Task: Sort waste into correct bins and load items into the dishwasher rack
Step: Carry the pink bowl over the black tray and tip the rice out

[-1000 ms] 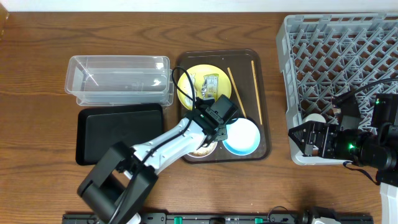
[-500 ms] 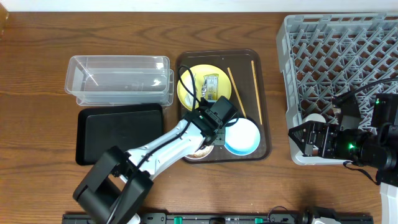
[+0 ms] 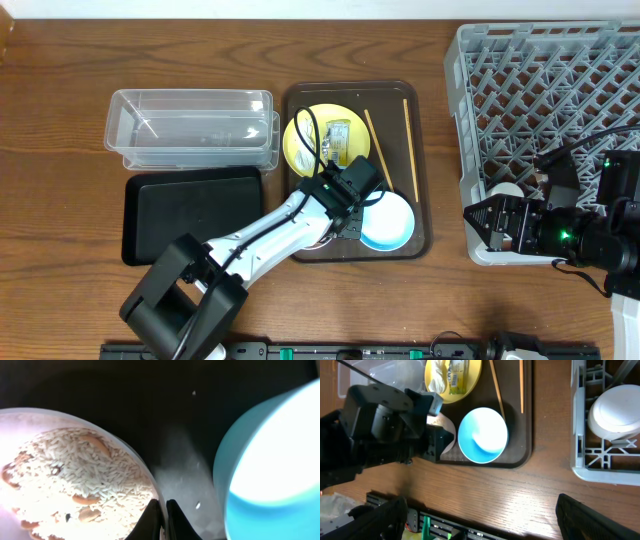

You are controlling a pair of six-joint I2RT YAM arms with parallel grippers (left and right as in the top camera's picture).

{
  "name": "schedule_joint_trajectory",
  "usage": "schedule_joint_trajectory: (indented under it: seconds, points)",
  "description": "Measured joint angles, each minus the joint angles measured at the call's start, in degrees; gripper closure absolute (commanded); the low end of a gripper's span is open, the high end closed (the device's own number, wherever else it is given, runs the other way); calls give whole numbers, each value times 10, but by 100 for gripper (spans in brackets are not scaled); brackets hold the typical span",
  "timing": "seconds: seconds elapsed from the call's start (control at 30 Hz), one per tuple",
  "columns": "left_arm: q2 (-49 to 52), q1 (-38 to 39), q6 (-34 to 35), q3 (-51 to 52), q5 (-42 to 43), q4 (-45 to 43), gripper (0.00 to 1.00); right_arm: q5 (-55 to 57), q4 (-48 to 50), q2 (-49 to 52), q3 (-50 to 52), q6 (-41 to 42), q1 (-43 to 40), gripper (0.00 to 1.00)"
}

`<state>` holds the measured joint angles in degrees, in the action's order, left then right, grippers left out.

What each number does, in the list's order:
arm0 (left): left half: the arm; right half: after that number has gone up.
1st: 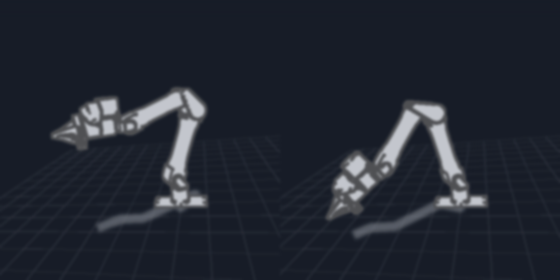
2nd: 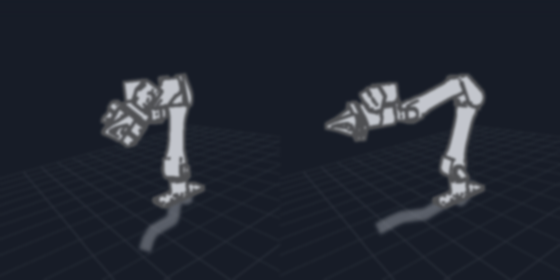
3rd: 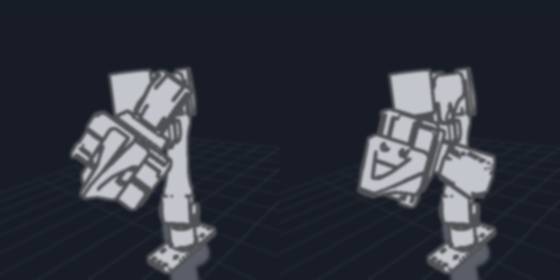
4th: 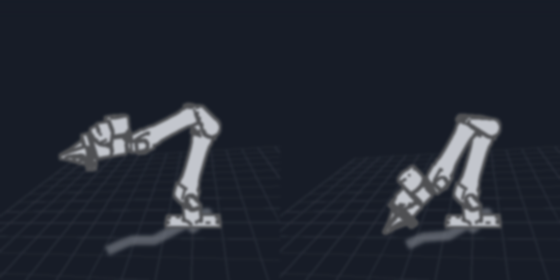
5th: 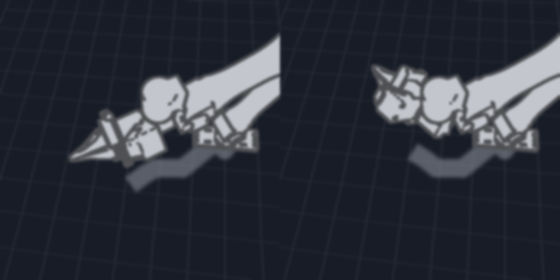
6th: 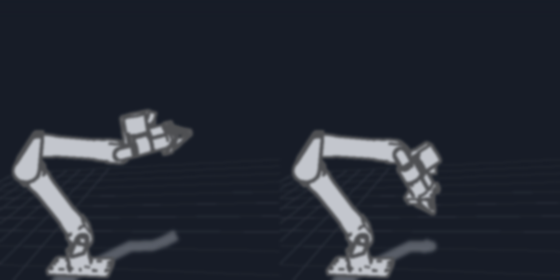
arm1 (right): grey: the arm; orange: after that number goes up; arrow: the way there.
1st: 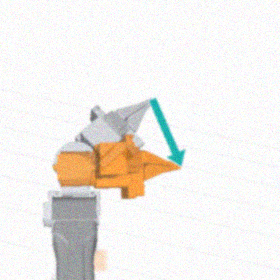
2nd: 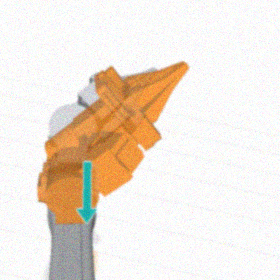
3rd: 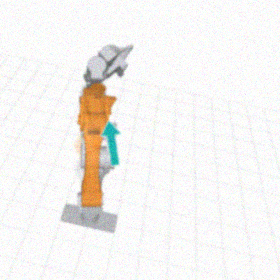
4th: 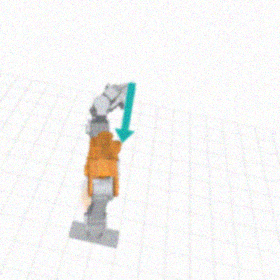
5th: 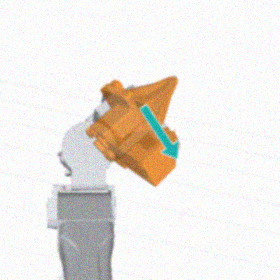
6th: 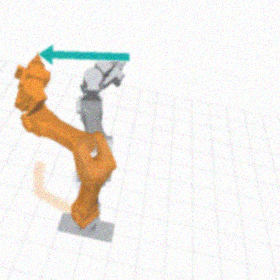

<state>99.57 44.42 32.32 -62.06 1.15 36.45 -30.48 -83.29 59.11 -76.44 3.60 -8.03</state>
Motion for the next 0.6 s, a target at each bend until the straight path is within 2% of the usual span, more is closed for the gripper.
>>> schedule_joint_trajectory:
  seconds: [0.2,0.33,0.47,0.6]
  points:
    - [-14,-1,-16,-45,6,78,94,0,0,0,0,0,0,7]
    - [-70,-14,-25,-58,19,97,94,0,0,0,0,0,0,7]
    - [-144,-70,-34,-62,63,117,94,0,0,0,0,0,0,7]
    - [-189,-177,-69,-62,152,131,94,0,0,0,0,0,0,7]
